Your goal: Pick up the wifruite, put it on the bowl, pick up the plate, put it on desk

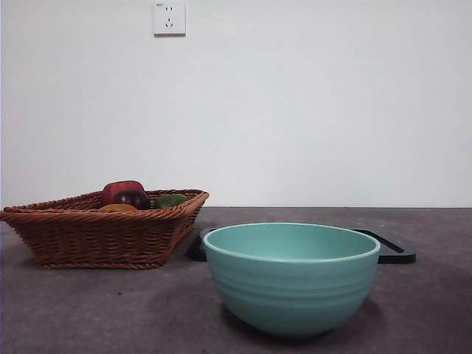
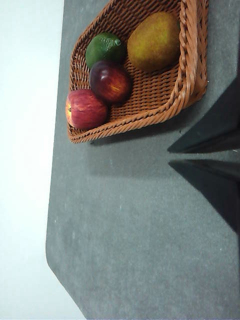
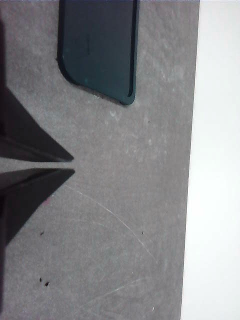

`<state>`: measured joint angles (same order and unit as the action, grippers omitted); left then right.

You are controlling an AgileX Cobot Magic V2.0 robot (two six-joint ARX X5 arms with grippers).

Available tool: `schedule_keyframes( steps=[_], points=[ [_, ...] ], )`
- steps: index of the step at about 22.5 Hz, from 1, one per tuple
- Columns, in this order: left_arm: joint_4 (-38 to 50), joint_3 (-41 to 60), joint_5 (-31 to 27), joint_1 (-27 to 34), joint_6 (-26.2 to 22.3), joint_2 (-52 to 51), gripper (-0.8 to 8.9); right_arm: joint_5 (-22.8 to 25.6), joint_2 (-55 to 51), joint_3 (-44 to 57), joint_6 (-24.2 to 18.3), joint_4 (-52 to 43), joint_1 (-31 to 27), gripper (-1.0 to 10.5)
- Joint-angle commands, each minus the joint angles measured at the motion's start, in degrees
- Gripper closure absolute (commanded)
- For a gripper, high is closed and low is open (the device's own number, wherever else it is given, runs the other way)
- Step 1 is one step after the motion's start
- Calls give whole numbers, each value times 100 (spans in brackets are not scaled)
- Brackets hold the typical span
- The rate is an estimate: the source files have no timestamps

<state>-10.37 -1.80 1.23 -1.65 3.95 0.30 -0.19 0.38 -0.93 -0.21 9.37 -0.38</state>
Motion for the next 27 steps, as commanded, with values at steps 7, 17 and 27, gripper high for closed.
schedule_keyframes(
  steps=[7, 17, 27],
  points=[
    [-33, 114, -22, 4, -22, -11, 795, 0, -15, 31, 55, -83, 0, 930],
    [-28, 74, -17, 2, 184, -11, 797, -444, -15, 4, 658, -72, 0, 935],
    [-22, -105, -17, -219, 1266, -11, 797, -426, -11, -490, 1696, 17, 186, 936]
  ],
)
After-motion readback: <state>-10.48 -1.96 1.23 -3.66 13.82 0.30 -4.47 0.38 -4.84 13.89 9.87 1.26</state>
